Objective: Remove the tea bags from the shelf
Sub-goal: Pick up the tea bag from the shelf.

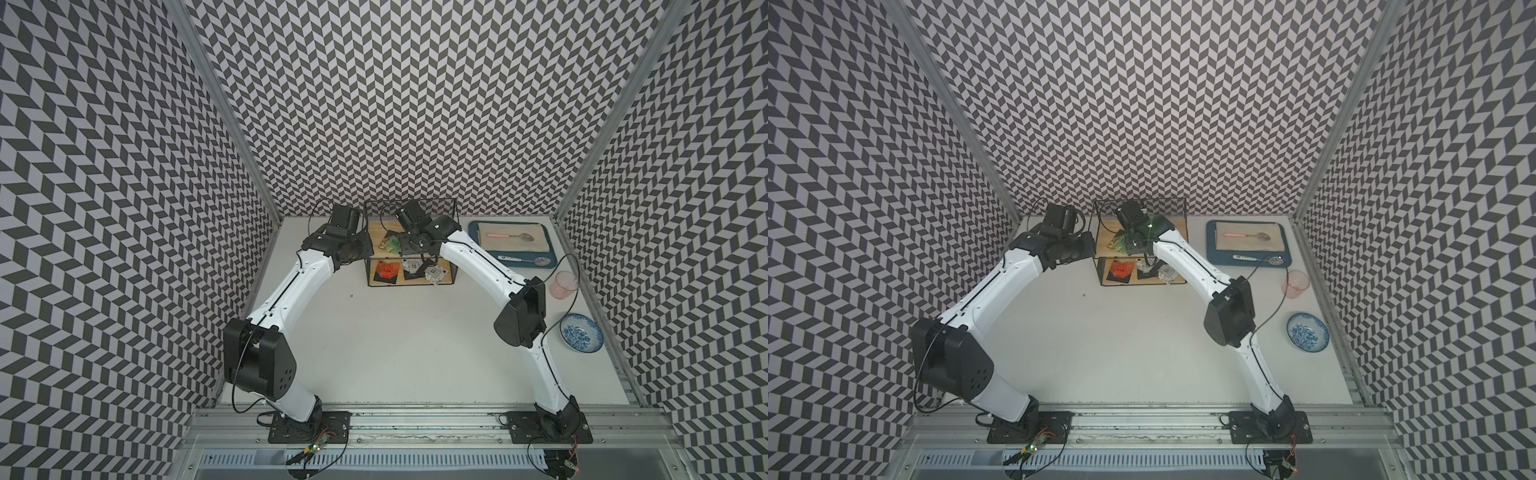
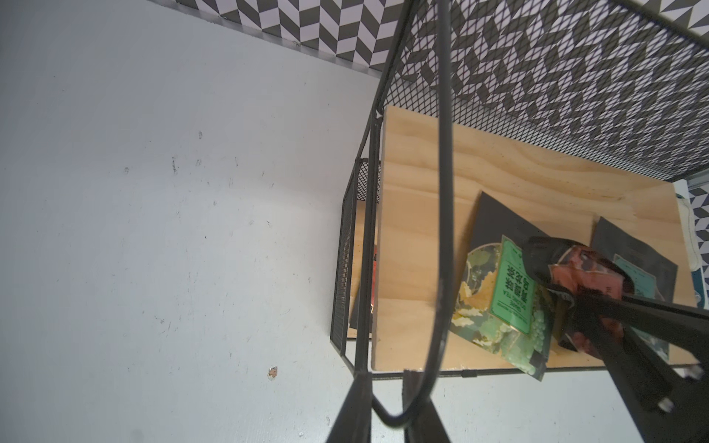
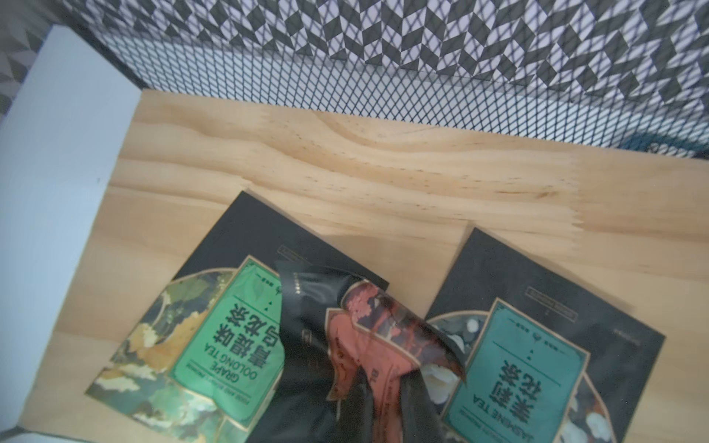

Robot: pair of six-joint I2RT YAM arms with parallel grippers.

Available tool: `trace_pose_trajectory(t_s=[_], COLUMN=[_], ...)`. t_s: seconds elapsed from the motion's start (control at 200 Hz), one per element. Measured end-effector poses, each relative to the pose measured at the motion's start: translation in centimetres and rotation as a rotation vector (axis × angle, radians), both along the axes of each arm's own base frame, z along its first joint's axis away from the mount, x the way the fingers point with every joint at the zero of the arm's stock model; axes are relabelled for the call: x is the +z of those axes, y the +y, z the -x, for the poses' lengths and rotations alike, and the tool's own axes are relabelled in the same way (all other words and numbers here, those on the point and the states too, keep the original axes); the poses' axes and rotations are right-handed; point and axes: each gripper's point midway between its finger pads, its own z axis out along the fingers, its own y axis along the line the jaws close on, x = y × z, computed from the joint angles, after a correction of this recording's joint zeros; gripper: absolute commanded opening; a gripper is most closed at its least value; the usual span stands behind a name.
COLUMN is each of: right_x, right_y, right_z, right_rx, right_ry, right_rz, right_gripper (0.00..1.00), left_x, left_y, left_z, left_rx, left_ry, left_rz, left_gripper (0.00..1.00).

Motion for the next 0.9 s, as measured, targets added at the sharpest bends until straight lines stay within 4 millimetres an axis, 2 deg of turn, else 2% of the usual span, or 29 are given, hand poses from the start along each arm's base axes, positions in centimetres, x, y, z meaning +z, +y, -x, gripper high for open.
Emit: trace_pose_trajectory(t_s=[0.215,0.29,0.486,0.646,0.781,0.901], right_x=[0.4,1.1,4.8,8.4,11.5,13.9], right_y=[-0.5,-0.6,-0.6,-1.6,-4.1,-8.7], right_z=[-0.1,-0.1,-0.3,0.3,1.7,3.7], right_rx=[-0.006,-0.003,0.001,-0.010,-0.048,-0.120], right_ry=[0.007,0.001,-0.056,-0.105,-0.151,-0.199], right_rz=[0.000,-0.009,-0.073,-0.117,-0.144,-0.155], right_gripper=[0.02,0.02,0.05,0.04,0.04,0.04], left_x=[0.0,-0.1,-0.1,-0.1,-0.1,0.0], left_y=[0.0,0.0,0.0,0.0,0.0,0.0], left_z=[0.0,-0.1,-0.1,-0.2,-0.3,-0.3], left_rx=[-0.001,0.000,-0.002,-0.001,0.000,-0.001], left_ry=[-0.001,0.000,0.001,-0.001,-0.001,-0.001], left_rz=[-0.002,-0.003,-0.007,-0.007,-0.009,-0.009], left_gripper=[0.19,0.18,0.18,0.18,0.18,0.18])
